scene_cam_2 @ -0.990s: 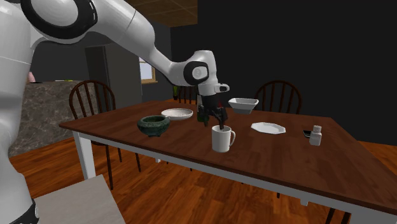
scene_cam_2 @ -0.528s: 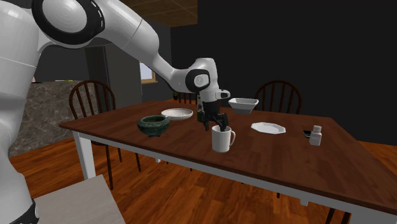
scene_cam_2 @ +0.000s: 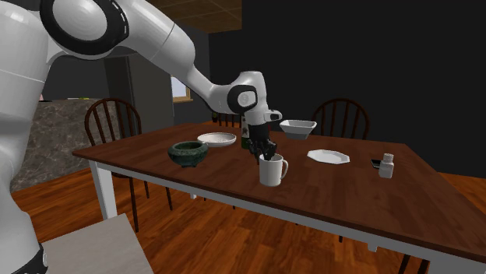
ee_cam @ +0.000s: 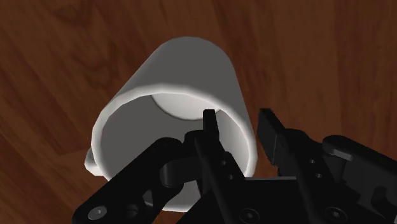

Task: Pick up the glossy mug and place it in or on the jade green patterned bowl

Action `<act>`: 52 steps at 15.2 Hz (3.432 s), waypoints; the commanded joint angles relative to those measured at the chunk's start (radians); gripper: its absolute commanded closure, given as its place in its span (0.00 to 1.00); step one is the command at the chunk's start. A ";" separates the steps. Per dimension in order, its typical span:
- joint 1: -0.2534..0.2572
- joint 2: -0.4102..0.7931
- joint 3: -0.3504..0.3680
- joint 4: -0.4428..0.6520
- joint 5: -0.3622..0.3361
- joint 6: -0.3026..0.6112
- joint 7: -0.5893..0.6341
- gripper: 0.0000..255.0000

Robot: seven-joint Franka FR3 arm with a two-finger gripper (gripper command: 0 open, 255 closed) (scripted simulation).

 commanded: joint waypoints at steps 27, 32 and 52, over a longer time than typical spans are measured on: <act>-0.001 -0.092 0.004 0.128 0.010 -0.220 -0.014 1.00; -0.001 -0.104 0.004 0.178 0.012 -0.281 -0.017 1.00; 0.136 -0.301 0.085 0.047 -0.030 -0.362 0.208 1.00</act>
